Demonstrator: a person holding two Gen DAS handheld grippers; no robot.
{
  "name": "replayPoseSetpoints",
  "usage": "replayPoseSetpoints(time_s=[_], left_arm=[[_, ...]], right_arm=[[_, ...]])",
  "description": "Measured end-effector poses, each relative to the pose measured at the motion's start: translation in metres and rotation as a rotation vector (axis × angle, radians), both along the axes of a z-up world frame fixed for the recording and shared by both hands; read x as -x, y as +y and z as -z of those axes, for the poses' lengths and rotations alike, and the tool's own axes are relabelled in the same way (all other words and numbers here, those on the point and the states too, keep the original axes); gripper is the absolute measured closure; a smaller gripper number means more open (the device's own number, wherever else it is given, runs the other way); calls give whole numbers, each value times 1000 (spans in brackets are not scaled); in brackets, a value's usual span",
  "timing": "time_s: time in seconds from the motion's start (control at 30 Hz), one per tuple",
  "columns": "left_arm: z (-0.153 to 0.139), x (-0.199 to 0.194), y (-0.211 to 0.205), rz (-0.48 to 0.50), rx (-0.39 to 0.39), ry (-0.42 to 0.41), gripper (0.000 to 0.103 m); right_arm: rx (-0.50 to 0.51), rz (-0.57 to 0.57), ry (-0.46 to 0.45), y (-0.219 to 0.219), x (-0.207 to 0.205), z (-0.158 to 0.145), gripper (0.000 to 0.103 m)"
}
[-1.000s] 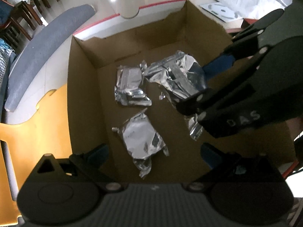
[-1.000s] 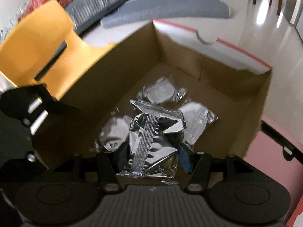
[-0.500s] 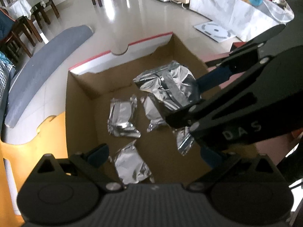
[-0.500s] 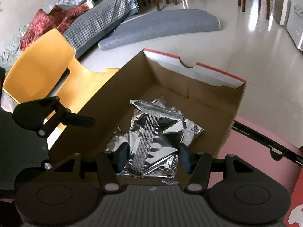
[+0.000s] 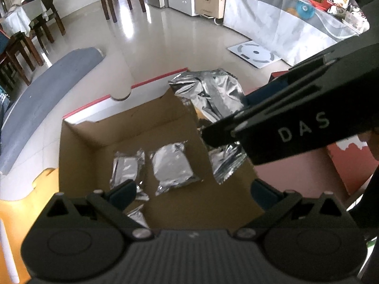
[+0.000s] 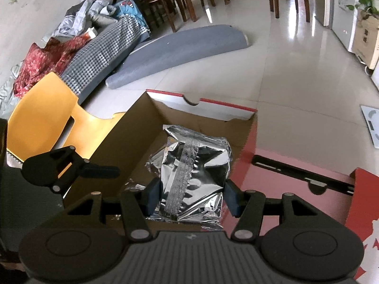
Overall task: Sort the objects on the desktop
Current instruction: 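Carry the packet out of the box and lower it onto the open red lid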
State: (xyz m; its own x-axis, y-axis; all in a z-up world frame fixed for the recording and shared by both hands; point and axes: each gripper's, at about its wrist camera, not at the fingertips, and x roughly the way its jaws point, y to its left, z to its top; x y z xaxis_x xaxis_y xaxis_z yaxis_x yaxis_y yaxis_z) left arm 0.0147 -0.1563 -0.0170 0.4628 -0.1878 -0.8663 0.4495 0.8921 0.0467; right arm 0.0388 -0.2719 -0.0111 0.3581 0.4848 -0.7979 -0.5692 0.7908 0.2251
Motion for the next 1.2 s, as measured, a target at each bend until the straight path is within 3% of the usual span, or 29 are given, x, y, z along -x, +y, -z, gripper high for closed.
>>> replayPoseSetpoints(time_s=[0.43, 0.67, 1.2], left_arm=[[7, -7, -43, 35, -20, -20, 0], [12, -13, -50, 25, -30, -12, 0], [20, -18, -74, 50, -66, -8, 0]], right_arm=[[21, 154, 22, -53, -20, 11, 47], [57, 222, 77, -84, -26, 33, 47], [161, 246, 161, -107, -32, 85, 47]])
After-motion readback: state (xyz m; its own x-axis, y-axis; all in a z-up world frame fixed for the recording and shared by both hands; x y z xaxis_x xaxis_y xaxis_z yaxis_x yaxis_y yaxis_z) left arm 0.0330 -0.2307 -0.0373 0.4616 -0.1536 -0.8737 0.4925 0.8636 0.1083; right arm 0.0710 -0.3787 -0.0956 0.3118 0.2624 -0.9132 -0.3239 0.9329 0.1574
